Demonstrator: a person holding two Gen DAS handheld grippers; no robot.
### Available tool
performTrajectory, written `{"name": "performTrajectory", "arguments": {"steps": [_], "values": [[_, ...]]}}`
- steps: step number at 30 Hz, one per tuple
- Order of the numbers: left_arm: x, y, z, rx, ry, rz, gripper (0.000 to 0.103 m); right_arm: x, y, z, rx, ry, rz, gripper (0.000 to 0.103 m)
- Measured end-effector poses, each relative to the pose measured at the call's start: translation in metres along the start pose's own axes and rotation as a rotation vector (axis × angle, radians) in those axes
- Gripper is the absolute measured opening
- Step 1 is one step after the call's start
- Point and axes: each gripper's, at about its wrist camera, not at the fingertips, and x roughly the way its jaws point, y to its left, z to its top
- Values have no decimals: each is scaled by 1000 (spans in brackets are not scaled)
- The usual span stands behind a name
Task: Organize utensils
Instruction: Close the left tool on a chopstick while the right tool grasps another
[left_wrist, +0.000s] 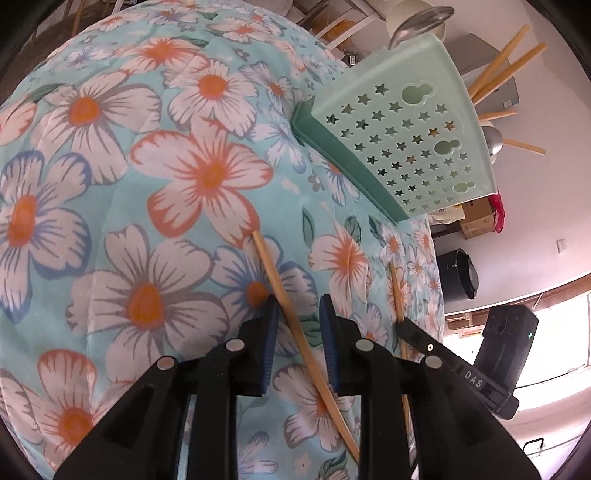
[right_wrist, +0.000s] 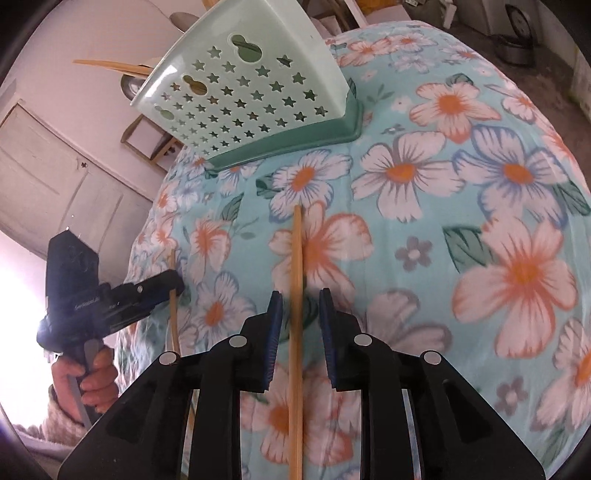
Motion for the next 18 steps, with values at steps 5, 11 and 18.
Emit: {"name": "performTrajectory", "arguments": {"steps": [5, 11, 18], "values": [[5, -4, -1, 11, -5, 15, 16, 5, 2, 3, -4, -11, -27, 14], [5, -1, -1, -1, -9, 19, 12, 7, -2, 3, 14, -16, -25, 8], [3, -1, -2, 1, -15, 23, 12, 4, -6, 2, 22, -18, -20, 6]]}}
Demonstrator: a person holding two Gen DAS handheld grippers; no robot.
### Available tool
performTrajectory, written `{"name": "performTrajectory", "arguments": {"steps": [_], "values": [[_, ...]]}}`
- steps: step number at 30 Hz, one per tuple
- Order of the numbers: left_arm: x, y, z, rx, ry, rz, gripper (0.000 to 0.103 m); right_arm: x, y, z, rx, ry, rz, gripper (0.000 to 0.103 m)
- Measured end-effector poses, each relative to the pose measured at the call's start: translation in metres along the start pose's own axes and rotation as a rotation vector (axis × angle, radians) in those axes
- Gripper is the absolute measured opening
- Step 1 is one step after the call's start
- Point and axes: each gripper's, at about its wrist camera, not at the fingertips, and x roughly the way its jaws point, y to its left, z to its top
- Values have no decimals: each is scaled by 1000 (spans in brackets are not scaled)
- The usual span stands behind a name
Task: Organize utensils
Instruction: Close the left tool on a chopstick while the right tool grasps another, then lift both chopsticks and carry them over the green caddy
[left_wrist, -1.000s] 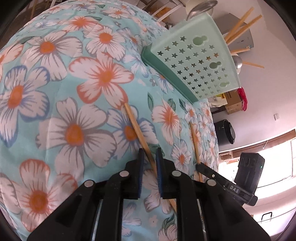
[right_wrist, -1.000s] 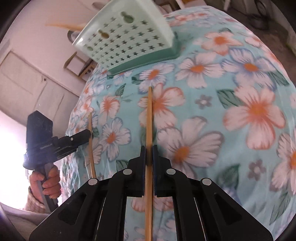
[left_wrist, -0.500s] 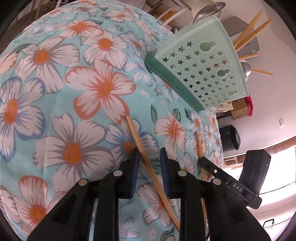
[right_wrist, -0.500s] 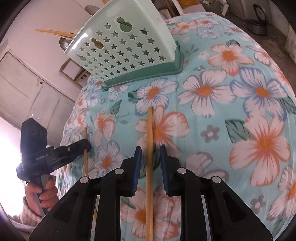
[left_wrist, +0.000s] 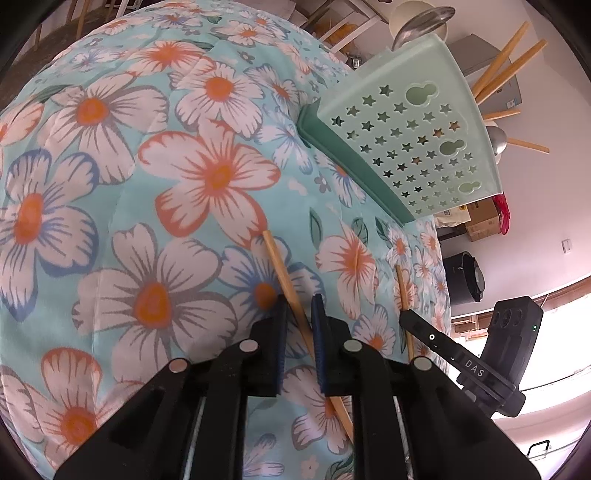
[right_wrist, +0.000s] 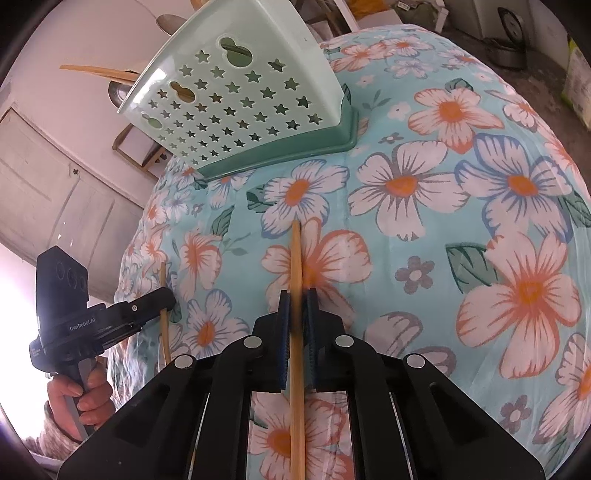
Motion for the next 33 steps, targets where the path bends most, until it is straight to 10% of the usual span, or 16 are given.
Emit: {"name": "performTrajectory", "arguments": {"steps": [17, 33], "values": [[-33, -28, 6, 105, -85, -36, 9, -41, 0, 5, 1, -67, 34, 5], [-139, -129, 46, 399, -387, -149, 5, -171, 38, 39, -128, -400, 124, 4]]}}
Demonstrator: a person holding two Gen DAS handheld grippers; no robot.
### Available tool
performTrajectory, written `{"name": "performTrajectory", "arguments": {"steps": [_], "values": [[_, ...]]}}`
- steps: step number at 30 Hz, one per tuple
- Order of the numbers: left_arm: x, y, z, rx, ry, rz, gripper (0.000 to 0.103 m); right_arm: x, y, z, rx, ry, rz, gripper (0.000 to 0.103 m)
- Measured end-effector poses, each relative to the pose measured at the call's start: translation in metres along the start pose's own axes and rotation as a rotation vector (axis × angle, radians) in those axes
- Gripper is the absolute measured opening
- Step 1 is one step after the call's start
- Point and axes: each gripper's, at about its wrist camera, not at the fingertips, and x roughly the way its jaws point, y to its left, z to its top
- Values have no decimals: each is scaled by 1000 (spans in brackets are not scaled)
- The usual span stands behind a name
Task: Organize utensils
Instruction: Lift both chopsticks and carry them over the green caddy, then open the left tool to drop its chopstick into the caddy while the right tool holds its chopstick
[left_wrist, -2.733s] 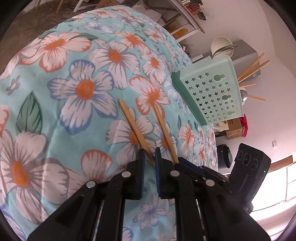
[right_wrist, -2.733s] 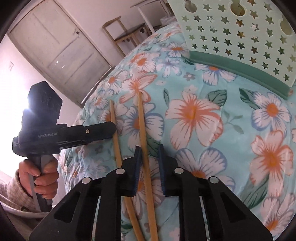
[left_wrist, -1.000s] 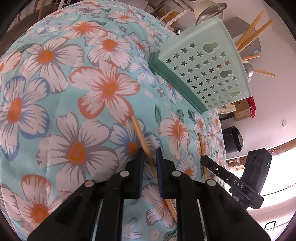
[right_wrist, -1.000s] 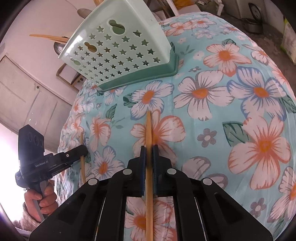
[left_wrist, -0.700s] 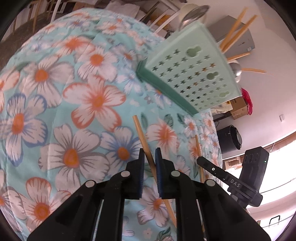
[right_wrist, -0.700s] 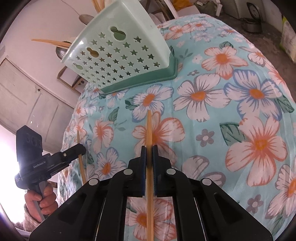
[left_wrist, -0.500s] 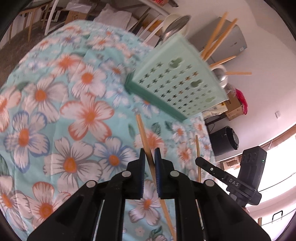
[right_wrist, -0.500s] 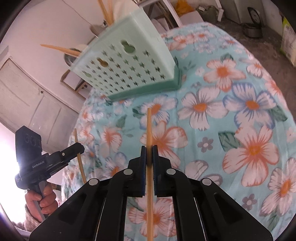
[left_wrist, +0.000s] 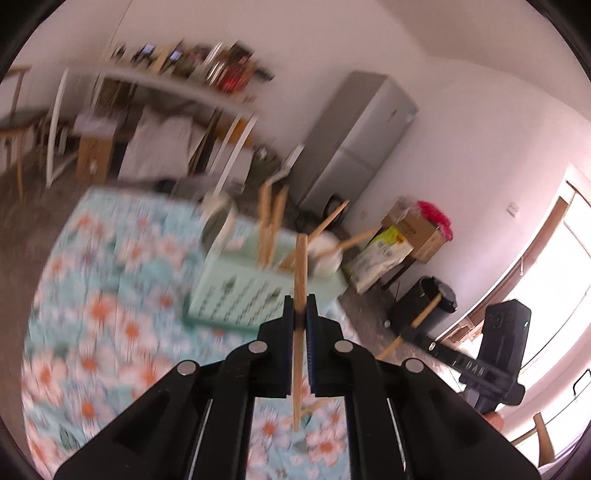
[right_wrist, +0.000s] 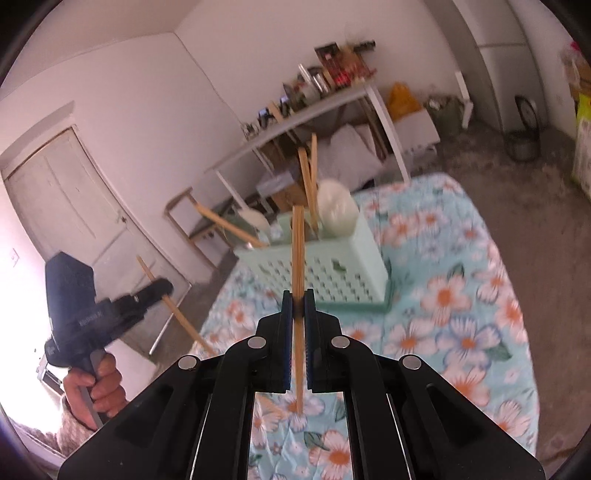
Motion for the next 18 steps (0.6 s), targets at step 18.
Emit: {"name": "performTrajectory", "arguments": {"steps": [18], "values": [[14, -52, 125, 236, -339, 75, 5, -12, -16, 13, 4, -46, -26, 4]]}}
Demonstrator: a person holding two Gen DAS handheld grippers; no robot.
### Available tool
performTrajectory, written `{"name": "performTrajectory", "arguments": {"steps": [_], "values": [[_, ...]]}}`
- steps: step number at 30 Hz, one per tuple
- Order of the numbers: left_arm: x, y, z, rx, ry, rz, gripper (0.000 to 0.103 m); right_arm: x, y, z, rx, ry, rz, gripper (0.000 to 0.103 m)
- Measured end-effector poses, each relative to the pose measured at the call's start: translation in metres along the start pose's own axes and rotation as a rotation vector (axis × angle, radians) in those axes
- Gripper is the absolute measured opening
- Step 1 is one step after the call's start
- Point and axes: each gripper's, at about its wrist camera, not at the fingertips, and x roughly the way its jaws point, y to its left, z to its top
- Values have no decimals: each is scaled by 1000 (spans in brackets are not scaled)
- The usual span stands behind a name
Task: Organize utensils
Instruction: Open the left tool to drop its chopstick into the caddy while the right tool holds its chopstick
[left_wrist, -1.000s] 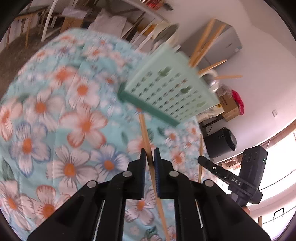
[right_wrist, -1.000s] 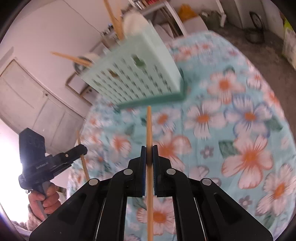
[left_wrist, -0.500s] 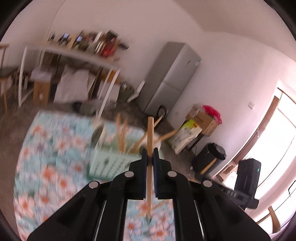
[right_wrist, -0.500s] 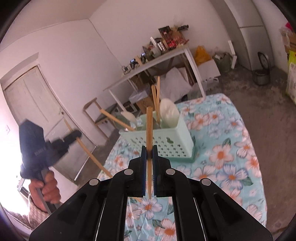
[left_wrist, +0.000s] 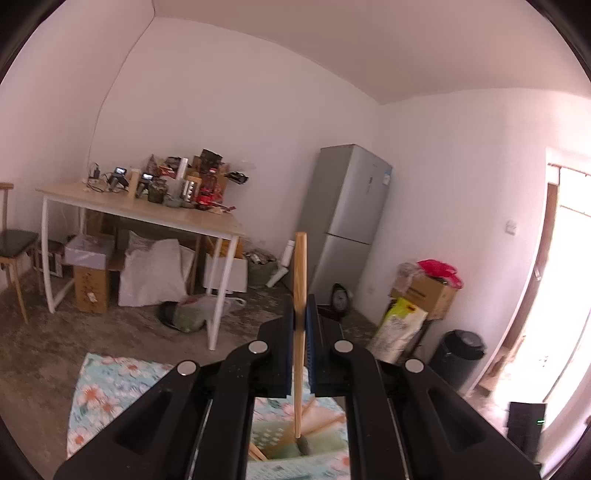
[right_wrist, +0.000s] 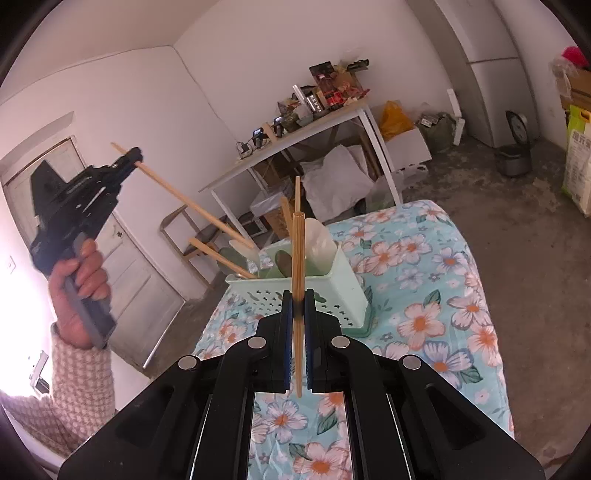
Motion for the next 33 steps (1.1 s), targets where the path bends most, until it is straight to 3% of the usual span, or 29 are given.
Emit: {"name": "performTrajectory", "arguments": {"steps": [6, 12, 14, 16, 20, 24, 27, 29, 33], "values": [[51, 2, -34, 73, 77, 100, 5, 3, -6, 3, -1, 6, -13, 4], [73, 10, -70, 56, 154, 115, 6, 1, -5, 4, -22, 8, -31, 4], [70, 11, -70, 52, 143, 113, 14, 0, -4, 6, -30, 5, -32, 4], [63, 11, -69, 51, 116, 113, 23, -1, 0, 10, -44, -3, -31, 4], [43, 8, -63, 54, 67, 110, 30, -5, 15, 25, -94, -35, -11, 4], [12, 13, -61, 30, 35, 101, 37, -16, 42, 53, -181, -111, 16, 4], [-15, 19, -67, 23, 24, 96, 48, -24, 56, 77, -225, -172, 44, 4], [-34, 24, -77, 17, 36, 91, 60, -26, 65, 91, -255, -209, 59, 4], [-56, 32, -107, 7, 117, 74, 74, -5, 81, 117, -308, -229, 73, 4]]}}
